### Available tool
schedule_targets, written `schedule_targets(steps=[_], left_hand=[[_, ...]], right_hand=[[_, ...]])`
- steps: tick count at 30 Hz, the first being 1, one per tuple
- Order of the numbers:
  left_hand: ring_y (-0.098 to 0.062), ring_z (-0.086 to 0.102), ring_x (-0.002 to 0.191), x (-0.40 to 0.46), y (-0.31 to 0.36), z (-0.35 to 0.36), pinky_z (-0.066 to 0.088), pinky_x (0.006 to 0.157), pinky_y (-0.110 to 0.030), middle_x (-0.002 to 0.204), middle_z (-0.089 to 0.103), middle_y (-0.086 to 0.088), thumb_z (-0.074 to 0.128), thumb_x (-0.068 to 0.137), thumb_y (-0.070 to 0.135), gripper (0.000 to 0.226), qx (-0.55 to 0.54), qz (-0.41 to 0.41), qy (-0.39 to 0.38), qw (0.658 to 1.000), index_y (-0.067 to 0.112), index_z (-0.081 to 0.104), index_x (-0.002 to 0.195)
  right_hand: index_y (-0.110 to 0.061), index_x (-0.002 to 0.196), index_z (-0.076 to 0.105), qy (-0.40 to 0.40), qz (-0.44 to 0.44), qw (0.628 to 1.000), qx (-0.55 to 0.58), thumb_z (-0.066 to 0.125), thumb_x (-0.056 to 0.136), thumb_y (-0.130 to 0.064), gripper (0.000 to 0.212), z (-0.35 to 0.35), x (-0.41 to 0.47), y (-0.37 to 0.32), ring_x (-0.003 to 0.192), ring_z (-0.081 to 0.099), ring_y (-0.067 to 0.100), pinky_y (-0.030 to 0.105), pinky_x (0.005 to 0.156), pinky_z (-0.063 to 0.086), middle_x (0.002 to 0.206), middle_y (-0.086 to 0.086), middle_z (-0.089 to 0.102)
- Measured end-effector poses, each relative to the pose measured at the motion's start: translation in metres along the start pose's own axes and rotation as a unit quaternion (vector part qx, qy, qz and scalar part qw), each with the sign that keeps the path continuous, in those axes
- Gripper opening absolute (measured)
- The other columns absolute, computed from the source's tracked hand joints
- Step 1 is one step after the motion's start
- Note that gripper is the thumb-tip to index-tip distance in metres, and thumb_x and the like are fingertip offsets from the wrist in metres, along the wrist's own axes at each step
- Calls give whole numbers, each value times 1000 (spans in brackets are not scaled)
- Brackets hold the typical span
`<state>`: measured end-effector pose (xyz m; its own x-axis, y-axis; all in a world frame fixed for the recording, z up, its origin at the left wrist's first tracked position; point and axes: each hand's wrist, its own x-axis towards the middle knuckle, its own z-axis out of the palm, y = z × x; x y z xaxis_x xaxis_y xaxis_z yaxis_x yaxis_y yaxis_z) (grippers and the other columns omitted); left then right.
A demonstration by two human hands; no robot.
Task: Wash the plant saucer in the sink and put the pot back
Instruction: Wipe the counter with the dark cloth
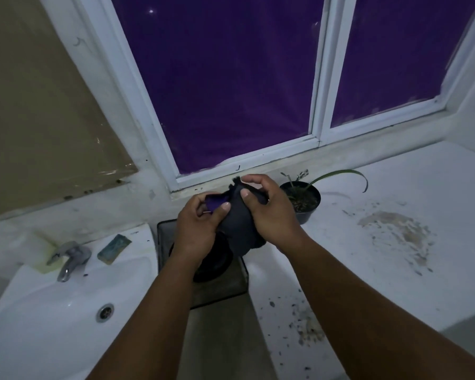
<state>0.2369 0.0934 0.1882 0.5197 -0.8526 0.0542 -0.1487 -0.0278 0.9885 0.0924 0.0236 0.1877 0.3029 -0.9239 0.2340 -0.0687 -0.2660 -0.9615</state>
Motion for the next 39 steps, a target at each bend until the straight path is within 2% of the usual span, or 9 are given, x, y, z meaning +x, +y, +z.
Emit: schedule_targets(steps=[3, 8, 17, 22, 27, 30, 33, 36, 39], left_hand=[[-11, 75, 81, -10, 5, 41, 56, 66, -18, 89, 79, 1, 76, 92, 18, 11, 1, -2, 38, 999, 12, 75, 101], [-28, 74, 86, -21, 5, 98, 59, 75, -42, 86, 78, -6, 71, 97, 26, 13, 23, -4, 76, 997, 18, 76, 88], [-2, 58, 64, -40, 23, 145, 48, 64, -22, 76, 69, 6, 56, 104, 36, 22, 45, -6, 132, 990, 20, 68, 94], [5, 60, 63, -42, 37, 139, 50, 64, -17, 75, 71, 13, 58, 102, 40, 21, 60, 9, 142, 988, 26, 68, 91], [-24, 68, 85, -46, 49, 129, 54, 78, -36, 89, 73, -4, 58, 103, 38, 23, 91, 49, 135, 985, 21, 69, 93], [-23, 70, 95, -45, 49, 126, 58, 91, -47, 105, 71, -1, 65, 98, 40, 12, 83, 48, 146, 985, 32, 68, 105], [-22, 71, 102, -54, 52, 137, 57, 97, -50, 115, 65, 2, 72, 86, 54, 29, 15, 21, 170, 985, 37, 57, 104], [-18, 70, 89, -65, 49, 149, 58, 95, -49, 99, 70, 0, 66, 94, 53, 32, 24, 14, 112, 993, 21, 63, 95], [-20, 71, 102, -76, 50, 152, 57, 96, -44, 105, 74, 2, 61, 87, 70, 45, 16, -11, -1, 1000, 29, 69, 103]], right_hand=[[-35, 124, 66, -89, -30, 995, -34, 59, 103, -24, 25, -47, 9, 11, 114, 56, -9, 21, 98, 50, 117, -33, 61], [-30, 117, 71, -167, -30, 981, -92, 72, 94, -28, 23, -112, 21, 31, 108, 59, -5, 22, 94, 52, 113, -23, 63], [-27, 98, 66, -145, -62, 978, -139, 72, 93, -27, 8, -155, 15, 33, 89, 62, 3, 34, 79, 58, 94, -14, 67], [-29, 106, 67, -127, -66, 987, -77, 71, 95, -23, 14, -161, 7, 23, 98, 61, -3, 24, 84, 56, 100, -20, 67], [-30, 102, 74, -96, -78, 991, -54, 74, 93, -23, 12, -162, 9, 5, 99, 63, -3, 18, 86, 52, 98, -22, 70], [-25, 98, 75, -92, -95, 991, -33, 74, 92, -18, 9, -161, 9, -12, 96, 63, -5, 8, 82, 47, 95, -20, 71], [-22, 97, 74, -80, -116, 990, -22, 72, 93, -15, 8, -161, 9, -30, 93, 62, -8, 4, 78, 44, 94, -18, 71], [-23, 98, 70, -59, -124, 990, -17, 69, 96, -17, 6, -162, 12, -47, 93, 61, -8, 4, 76, 43, 95, -18, 69], [-23, 101, 67, -52, -132, 990, -25, 66, 98, -20, 5, -166, 15, -62, 92, 61, -5, 8, 76, 47, 96, -16, 68]])
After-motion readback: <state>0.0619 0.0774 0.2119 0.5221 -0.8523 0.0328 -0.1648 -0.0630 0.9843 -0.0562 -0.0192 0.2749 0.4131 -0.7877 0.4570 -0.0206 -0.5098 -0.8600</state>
